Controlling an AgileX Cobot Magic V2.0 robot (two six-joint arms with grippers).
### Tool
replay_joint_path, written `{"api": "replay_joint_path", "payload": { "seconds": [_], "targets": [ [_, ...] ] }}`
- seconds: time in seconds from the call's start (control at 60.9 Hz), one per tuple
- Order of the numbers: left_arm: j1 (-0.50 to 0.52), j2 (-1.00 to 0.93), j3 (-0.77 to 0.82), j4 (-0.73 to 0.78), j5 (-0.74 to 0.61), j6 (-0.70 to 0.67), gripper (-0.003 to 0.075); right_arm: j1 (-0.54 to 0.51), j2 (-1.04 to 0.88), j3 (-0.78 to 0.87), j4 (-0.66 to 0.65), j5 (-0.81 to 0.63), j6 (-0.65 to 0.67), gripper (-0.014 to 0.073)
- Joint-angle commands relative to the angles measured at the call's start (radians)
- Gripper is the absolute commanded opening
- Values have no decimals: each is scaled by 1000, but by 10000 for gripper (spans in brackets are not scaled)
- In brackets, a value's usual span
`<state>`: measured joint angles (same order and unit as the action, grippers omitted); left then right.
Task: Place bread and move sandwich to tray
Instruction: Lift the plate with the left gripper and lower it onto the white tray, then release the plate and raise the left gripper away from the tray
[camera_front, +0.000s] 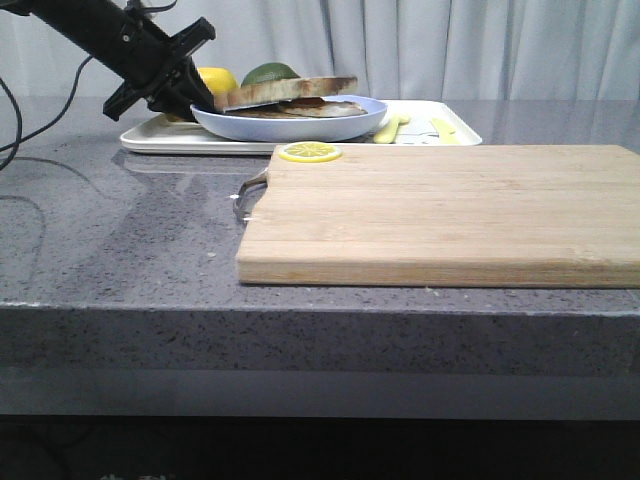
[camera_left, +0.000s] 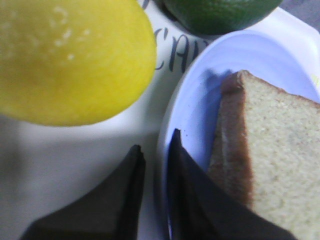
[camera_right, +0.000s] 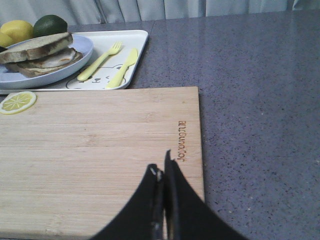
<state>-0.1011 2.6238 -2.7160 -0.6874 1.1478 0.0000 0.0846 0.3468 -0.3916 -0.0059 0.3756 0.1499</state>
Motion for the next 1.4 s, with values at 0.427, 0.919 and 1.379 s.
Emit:
{"api": "replay_joint_path", "payload": {
  "seconds": [0.427, 0.919, 1.379],
  "targets": [
    [23, -85, -277, 6, 67, 0, 52, -1, 6, -27, 0, -76, -1, -64],
    [-7, -263, -339, 106, 110, -38, -20, -1, 6, -27, 0, -73, -1, -64],
    [-253, -495, -40, 542, 110, -54, -20, -1, 6, -27, 0, -73, -1, -64]
  ]
}}
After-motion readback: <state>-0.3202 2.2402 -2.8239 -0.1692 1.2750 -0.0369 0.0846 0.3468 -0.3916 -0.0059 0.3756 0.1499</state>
